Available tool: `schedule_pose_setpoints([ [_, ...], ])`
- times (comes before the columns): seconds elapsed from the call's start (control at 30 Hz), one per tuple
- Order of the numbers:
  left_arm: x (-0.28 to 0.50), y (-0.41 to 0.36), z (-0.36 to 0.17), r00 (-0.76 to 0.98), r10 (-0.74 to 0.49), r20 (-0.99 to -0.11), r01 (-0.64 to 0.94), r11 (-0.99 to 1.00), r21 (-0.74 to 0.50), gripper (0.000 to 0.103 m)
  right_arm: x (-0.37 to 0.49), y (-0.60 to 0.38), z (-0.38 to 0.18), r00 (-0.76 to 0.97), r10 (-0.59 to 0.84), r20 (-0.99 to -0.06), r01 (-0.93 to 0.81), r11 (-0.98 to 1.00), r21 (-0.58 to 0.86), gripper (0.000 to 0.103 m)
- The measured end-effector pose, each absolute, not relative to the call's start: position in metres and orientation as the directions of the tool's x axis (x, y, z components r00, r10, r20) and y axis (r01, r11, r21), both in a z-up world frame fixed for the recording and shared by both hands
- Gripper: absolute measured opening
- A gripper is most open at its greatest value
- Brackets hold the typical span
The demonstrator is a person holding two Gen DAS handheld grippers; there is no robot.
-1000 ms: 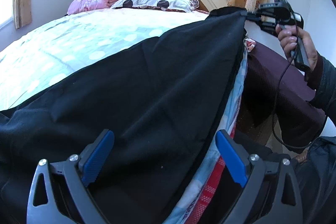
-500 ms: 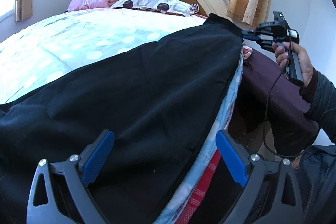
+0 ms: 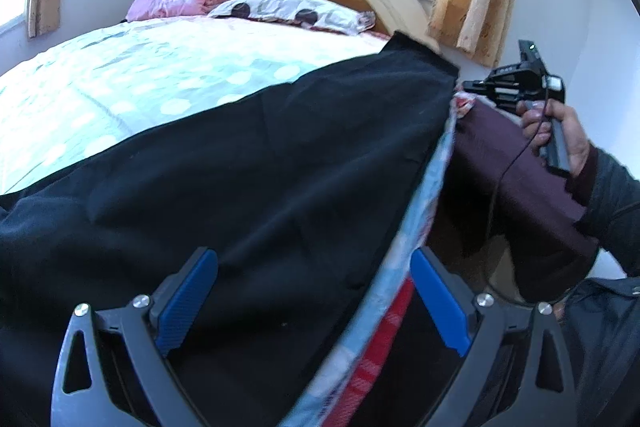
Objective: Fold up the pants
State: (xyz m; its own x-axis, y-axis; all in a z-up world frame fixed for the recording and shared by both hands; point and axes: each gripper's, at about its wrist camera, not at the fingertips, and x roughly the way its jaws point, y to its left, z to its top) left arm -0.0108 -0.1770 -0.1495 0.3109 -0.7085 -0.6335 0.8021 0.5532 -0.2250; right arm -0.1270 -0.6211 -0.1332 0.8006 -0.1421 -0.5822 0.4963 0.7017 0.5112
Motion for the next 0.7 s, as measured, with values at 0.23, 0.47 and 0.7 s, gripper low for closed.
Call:
schedule_pose_setpoints([
  [0.23, -0.016, -0.178, -0.147, 0.34, -0.704, -0.624, 0.801, 0.564, -0.2, 0.099, -0.115, -0.606, -0.115, 0.842, -0.104, -0.53, 0.434, 0.714, 0.549, 0.075],
  [0.47, -0.014, -0.173, -0.15, 0.339, -0.702, -0.627, 0.788, 0.576, -0.219, 0.099, -0.088, -0.6, -0.132, 0.804, -0.063, -0.592, 0.458, 0.7, 0.548, 0.032],
  [0.7, -0.013, -0.17, -0.15, 0.333, -0.707, -0.624, 0.785, 0.574, -0.232, 0.099, -0.098, -0.592, -0.121, 0.82, -0.088, -0.566, 0.434, 0.741, 0.512, 0.003],
])
